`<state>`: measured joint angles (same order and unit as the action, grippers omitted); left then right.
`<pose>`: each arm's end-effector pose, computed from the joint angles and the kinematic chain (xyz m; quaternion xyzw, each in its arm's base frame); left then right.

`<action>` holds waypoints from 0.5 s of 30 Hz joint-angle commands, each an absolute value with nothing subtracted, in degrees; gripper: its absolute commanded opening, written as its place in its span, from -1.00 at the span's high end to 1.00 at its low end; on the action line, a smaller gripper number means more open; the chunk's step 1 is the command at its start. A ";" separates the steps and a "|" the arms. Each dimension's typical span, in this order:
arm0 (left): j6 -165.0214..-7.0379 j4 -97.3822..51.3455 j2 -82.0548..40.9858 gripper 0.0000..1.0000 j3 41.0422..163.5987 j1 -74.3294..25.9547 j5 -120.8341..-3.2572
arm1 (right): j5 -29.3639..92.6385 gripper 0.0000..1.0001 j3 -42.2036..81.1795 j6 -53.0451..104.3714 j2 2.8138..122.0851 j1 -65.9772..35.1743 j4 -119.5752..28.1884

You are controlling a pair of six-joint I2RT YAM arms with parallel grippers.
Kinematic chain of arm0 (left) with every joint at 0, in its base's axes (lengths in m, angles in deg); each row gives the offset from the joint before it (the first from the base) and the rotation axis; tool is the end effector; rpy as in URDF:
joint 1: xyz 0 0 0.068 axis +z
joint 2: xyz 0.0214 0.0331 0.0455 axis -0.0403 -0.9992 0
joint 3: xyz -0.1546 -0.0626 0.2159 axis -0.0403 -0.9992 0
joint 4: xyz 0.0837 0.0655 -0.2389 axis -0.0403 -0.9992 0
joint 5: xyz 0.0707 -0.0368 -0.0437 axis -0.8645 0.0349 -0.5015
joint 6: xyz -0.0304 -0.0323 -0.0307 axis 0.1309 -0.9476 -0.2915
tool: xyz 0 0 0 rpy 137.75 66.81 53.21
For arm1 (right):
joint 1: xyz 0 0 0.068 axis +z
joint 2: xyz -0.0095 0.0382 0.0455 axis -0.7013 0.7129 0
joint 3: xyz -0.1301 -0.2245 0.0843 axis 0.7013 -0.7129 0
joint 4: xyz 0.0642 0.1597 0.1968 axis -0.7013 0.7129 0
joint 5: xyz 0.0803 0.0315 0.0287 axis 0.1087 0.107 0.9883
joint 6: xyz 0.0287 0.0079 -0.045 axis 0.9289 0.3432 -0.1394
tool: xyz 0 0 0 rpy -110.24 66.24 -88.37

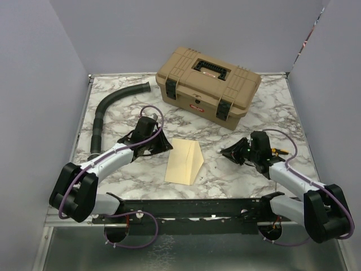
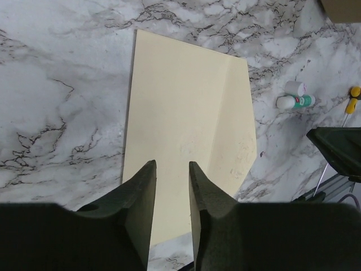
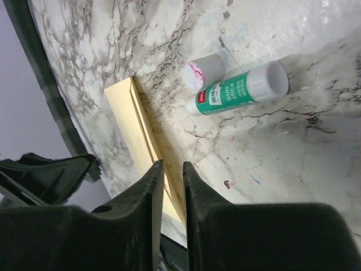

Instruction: Place the letter into the envelope and seal it

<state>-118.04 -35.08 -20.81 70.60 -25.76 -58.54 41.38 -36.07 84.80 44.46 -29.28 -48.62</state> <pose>0.2314 -0.1316 0.1997 -0.0855 0.9165 -0.2988 0.2519 0.1925 0.0636 0.1552 0.3277 0.8389 0.3726 0.2238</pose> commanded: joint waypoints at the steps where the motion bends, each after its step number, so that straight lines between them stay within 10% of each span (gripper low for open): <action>1: -118.60 -32.51 -21.54 0.47 70.29 -25.72 -55.84 | 43.26 0.69 -33.91 76.75 46.19 -29.59 -45.60; 15: -120.71 -29.32 -29.38 1.00 65.09 -33.47 -68.85 | 44.88 0.88 -32.25 75.52 56.38 -21.72 -53.69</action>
<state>-120.36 -29.40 -27.87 66.36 -32.17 -62.34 44.47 -33.73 76.04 54.10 -23.97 -50.82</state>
